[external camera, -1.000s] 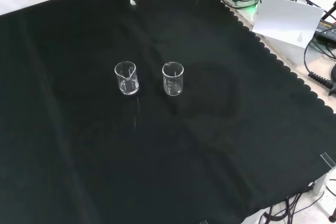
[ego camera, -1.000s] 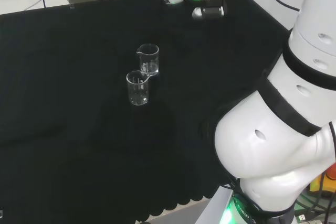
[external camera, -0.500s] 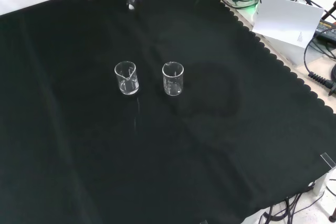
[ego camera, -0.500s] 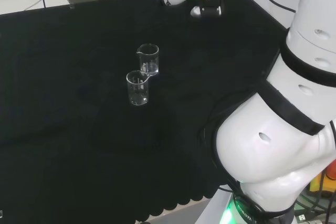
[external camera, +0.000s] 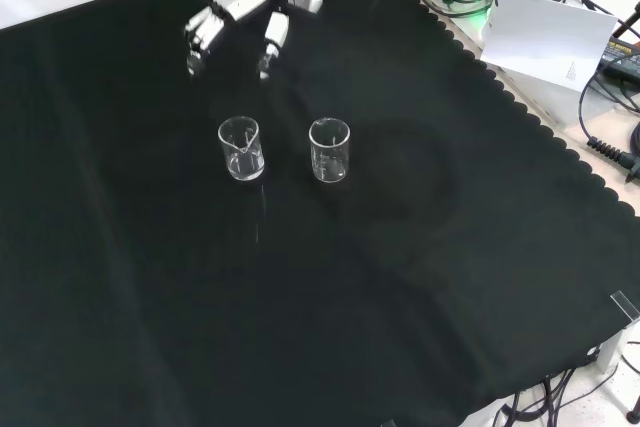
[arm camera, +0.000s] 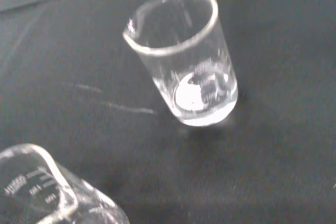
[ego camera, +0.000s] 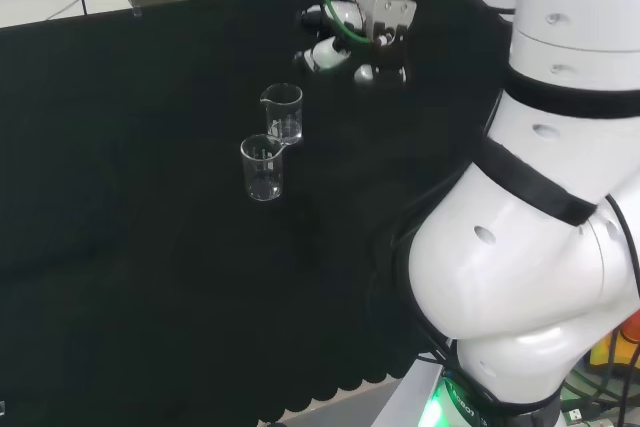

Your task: Pick up the beaker on the right.

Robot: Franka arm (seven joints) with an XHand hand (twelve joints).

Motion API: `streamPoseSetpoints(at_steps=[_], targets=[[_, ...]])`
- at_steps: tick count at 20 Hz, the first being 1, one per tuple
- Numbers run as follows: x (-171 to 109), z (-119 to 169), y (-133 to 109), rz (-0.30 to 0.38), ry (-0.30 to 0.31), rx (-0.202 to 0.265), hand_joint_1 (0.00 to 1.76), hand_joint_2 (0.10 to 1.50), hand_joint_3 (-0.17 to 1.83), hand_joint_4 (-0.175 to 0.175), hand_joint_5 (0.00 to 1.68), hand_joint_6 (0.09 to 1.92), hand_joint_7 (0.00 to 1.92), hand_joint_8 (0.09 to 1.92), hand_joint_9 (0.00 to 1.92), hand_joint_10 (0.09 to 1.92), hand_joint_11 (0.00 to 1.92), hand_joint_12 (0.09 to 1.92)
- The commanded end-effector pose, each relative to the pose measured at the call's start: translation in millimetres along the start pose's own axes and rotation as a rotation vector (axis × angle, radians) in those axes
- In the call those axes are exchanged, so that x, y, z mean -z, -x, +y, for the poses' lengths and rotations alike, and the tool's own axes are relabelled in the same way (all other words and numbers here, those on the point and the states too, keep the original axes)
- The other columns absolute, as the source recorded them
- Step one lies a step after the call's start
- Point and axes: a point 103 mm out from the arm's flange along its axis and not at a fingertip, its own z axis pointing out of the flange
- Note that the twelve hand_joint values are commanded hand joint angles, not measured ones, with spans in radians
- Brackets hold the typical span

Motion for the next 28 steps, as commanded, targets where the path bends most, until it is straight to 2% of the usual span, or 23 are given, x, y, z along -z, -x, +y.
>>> streamPoseSetpoints(at_steps=[1,7,14,17,23,28], targets=[[-20.6,17.4,23.1,0.126,0.028,0.076,0.83,0.99,-0.17,-0.058,0.48,0.09,0.2,0.71,0.37,0.71,0.03,1.43],[-38.4,25.9,36.5,0.182,-0.051,0.15,0.88,0.96,-0.17,-0.056,0.5,0.09,0.29,0.74,0.43,0.71,0.05,1.42],[-62.5,35.4,37.7,0.208,-0.079,0.175,0.89,0.93,-0.17,-0.046,0.47,0.09,0.24,0.73,0.4,0.68,0.02,1.41],[-70.6,39.2,36.9,0.26,-0.098,0.189,0.89,0.92,-0.17,-0.043,0.43,0.09,0.22,0.73,0.37,0.66,0.0,1.4],[-83.7,45.2,32.6,0.315,-0.1,0.223,0.86,0.89,-0.17,-0.035,0.31,0.09,0.08,0.68,0.22,0.64,0.0,1.31],[-91.0,47.1,29.6,0.356,-0.083,0.25,0.87,0.88,-0.17,-0.032,0.36,0.09,0.12,0.7,0.27,0.66,0.0,1.31]])
